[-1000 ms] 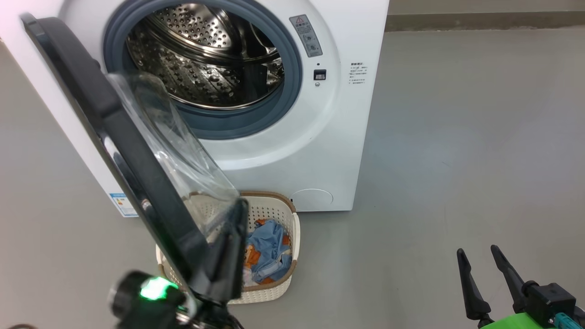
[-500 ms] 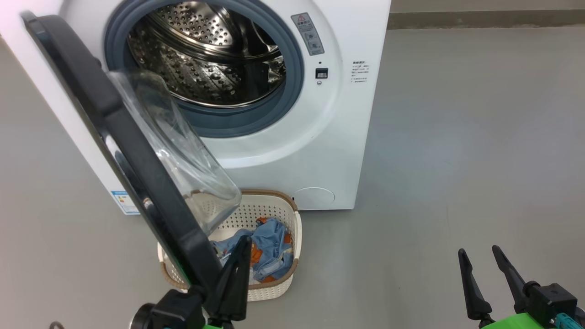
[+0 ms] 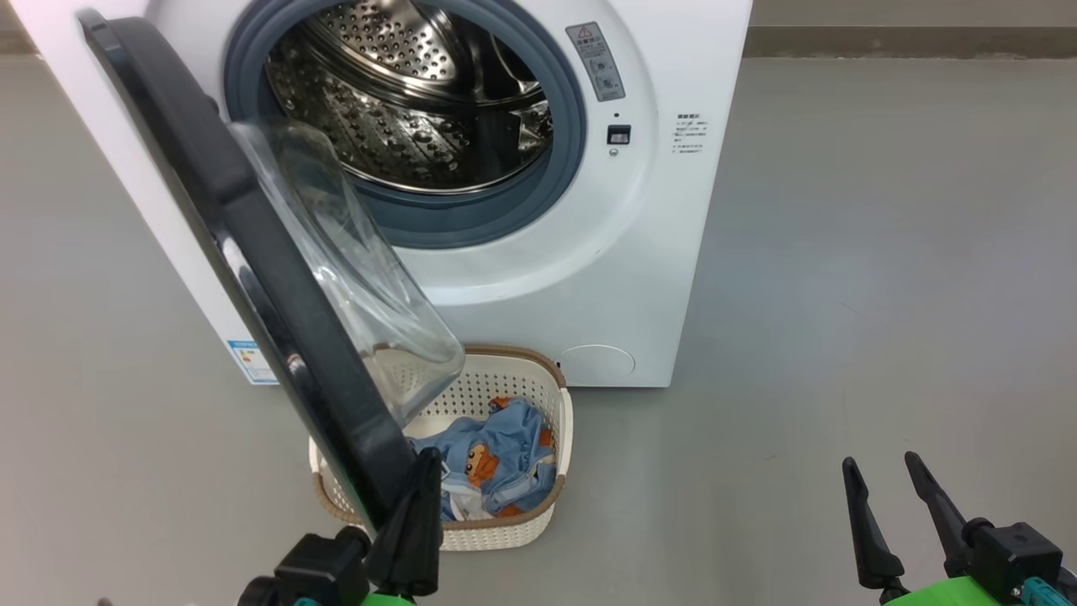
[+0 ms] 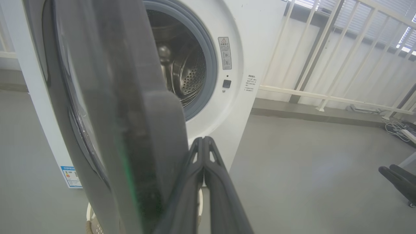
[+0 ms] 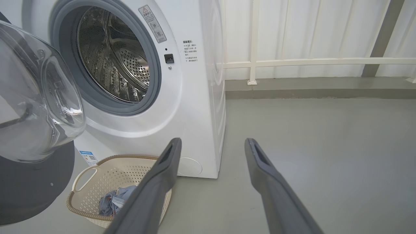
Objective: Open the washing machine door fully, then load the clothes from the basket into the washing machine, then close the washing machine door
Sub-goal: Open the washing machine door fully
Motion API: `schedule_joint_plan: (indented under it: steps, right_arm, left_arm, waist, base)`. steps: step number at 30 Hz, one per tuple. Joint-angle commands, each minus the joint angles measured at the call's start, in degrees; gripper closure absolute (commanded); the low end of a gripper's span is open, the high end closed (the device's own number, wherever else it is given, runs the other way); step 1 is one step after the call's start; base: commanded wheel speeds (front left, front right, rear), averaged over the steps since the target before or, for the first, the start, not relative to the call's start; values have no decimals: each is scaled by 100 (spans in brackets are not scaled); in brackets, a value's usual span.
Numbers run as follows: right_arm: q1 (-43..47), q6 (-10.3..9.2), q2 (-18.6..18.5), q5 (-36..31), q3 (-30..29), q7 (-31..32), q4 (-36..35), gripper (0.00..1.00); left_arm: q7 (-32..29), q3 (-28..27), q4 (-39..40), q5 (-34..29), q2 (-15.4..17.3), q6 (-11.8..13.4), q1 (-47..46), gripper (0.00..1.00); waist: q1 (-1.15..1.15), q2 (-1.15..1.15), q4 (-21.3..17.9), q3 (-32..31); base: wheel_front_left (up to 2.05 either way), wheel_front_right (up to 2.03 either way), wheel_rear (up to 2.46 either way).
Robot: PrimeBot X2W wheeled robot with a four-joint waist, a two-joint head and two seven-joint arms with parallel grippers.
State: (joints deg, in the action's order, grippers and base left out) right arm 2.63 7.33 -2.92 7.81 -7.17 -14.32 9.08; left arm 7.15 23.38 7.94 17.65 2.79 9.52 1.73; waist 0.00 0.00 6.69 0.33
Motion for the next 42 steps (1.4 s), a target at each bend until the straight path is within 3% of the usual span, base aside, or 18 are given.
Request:
schedule_joint_plan:
  steps: [1, 24, 32, 42]
  right_arm:
    - [-39, 16, -27, 46, 160, -68, -154, 0]
    - [-94, 16, -16, 72, 186, -68, -168, 0]
    - [-100, 16, -22, 79, 158, -68, -143, 0]
    - [-99, 16, -22, 84, 199, -68, -109, 0]
  left_arm:
    - [58, -201, 101, 17, 11, 67, -280, 100]
    - [259, -383, -30, 73, 10, 674, -512, 100]
    - [254, -353, -100, 75, 18, 733, -566, 100]
    - [206, -330, -92, 85, 63, 758, -566, 100]
  waist:
    - [0, 0, 26, 6]
    - [0, 0, 497, 226]
    - [0, 0, 647, 281]
    - [0, 0, 1126, 279]
  base:
    - [0, 0, 0]
    - [0, 0, 0]
    - [0, 0, 0]
    - [0, 0, 0]
